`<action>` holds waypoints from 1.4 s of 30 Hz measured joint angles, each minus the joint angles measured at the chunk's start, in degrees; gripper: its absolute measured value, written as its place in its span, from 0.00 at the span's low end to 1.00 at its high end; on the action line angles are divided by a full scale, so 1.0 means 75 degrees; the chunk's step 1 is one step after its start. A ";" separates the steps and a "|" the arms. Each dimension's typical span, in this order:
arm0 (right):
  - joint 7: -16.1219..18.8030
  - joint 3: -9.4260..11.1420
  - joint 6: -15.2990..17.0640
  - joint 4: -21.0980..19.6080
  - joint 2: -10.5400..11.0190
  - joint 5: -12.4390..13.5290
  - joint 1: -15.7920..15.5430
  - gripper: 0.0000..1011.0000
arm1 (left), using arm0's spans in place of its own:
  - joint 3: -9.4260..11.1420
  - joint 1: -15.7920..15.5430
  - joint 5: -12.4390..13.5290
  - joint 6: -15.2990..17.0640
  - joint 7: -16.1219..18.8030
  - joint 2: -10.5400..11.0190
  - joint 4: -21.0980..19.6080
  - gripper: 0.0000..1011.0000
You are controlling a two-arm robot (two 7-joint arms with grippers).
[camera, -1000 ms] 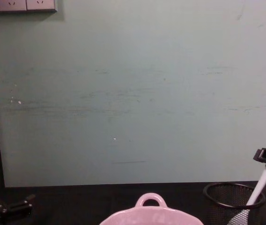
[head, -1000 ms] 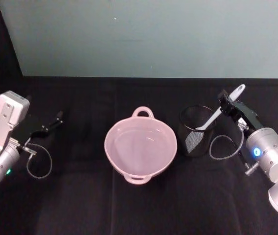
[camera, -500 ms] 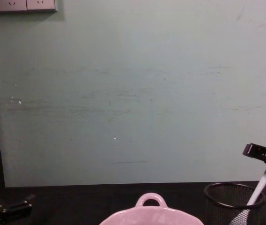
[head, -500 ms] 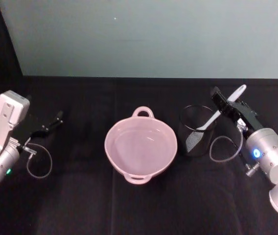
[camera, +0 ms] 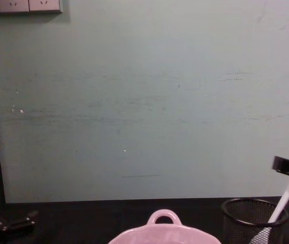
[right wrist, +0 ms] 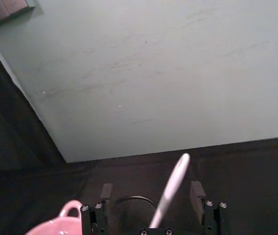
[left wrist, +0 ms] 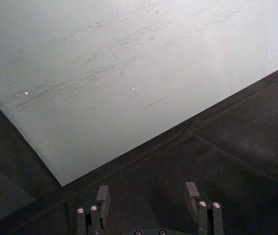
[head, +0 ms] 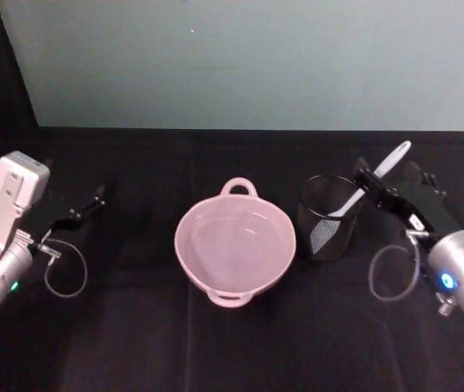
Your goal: Use the one hand to pick up the spoon and stir the clear water in the bowl.
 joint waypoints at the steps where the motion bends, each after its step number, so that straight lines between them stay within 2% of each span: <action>1: -0.0004 0.0017 -0.0021 -0.0056 0.0047 -0.0082 -0.0057 0.99 | -0.0001 0.0000 0.0000 0.0000 0.0000 0.0000 0.0000 1.00; 4: -0.0017 0.0132 -0.0152 -0.0288 0.0278 -0.0454 -0.0339 0.99 | 0.0000 0.0000 0.0000 0.0000 0.0000 0.0000 0.0000 1.00; 6: -0.0017 0.0157 -0.0193 -0.0325 0.0322 -0.0530 -0.0394 0.99 | 0.0000 0.0000 0.0000 0.0000 0.0000 0.0000 0.0000 1.00; 8: -0.0022 0.0230 -0.0421 -0.0421 0.0487 -0.0892 -0.0589 0.99 | 0.0000 0.0000 0.0000 0.0000 0.0000 0.0000 0.0000 1.00; 12: -0.0084 0.0285 -0.0799 -0.0431 0.0626 -0.1355 -0.0805 0.99 | 0.0000 0.0000 0.0000 0.0000 0.0000 0.0000 0.0000 1.00; 13: -0.0131 0.0304 -0.1025 -0.0373 0.0677 -0.1601 -0.0890 0.99 | 0.0000 0.0000 0.0000 0.0000 0.0000 0.0000 0.0000 1.00; 17: -0.0174 0.0372 -0.1565 -0.0073 0.0727 -0.2008 -0.1020 0.99 | -0.0001 0.0000 0.0000 0.0000 0.0000 0.0000 0.0000 1.00; 20: -0.0203 0.0408 -0.2125 0.0221 0.0701 -0.2285 -0.1054 0.99 | 0.0000 -0.0001 0.0000 0.0000 0.0000 0.0000 0.0000 1.00; 22: -0.0329 0.0409 -0.2591 0.0468 0.0650 -0.2628 -0.1049 0.99 | 0.0000 0.0000 0.0000 0.0000 0.0000 0.0000 0.0000 1.00; 25: -0.0339 0.0422 -0.2888 0.0729 0.0558 -0.2746 -0.1006 0.99 | 0.0000 0.0000 0.0000 0.0000 0.0000 0.0000 0.0000 1.00; 29: -0.0260 0.0430 -0.2999 0.1054 0.0449 -0.2737 -0.0906 0.99 | 0.0000 0.0000 0.0000 0.0000 0.0000 0.0000 0.0000 1.00; 32: -0.0142 0.0468 -0.2995 0.1225 0.0352 -0.2628 -0.0840 0.99 | 0.0000 0.0000 0.0000 0.0000 0.0000 0.0000 0.0000 1.00; 35: 0.0007 0.0547 -0.2871 0.1295 0.0257 -0.2377 -0.0806 0.99 | 0.0000 0.0000 0.0000 0.0000 0.0000 0.0000 0.0000 1.00; 42: -0.0003 0.0525 -0.2873 0.1282 0.0279 -0.2419 -0.0812 0.99 | 0.0000 0.0000 0.0000 0.0000 0.0000 0.0000 0.0000 1.00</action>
